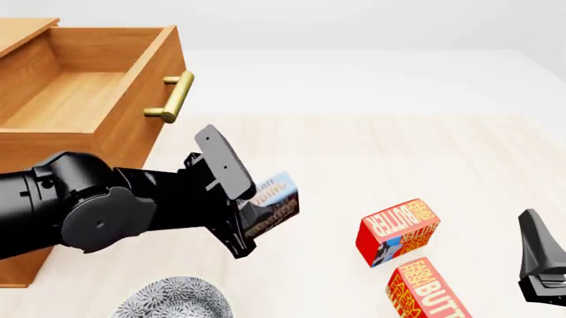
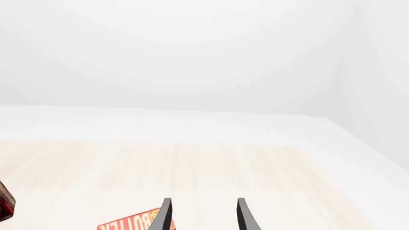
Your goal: Put the chocolate pudding in the top drawer of the cabinet and close it.
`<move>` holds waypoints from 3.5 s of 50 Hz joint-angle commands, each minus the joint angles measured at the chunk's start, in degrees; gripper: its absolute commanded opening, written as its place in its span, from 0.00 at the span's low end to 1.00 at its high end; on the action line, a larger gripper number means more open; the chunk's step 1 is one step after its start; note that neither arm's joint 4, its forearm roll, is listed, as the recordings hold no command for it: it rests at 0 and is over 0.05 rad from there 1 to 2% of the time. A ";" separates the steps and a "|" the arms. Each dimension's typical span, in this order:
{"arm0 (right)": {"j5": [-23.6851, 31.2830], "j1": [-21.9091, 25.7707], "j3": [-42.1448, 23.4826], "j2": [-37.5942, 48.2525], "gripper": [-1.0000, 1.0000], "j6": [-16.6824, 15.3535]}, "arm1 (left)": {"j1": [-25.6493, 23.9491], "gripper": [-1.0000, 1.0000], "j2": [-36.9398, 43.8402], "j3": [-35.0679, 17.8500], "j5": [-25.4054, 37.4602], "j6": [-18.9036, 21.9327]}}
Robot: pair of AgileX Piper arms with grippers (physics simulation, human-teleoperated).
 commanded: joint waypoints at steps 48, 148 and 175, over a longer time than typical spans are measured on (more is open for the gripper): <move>0.56 0.50 0.05 0.00 1.00 0.74 | 0.68 0.00 -22.69 -9.90 16.97 10.33; 0.56 0.54 0.06 0.00 1.00 0.74 | 44.06 0.00 -9.50 -36.09 33.58 -4.39; 0.60 0.54 0.02 0.00 1.00 0.74 | 47.39 0.00 -12.12 -25.42 30.03 1.42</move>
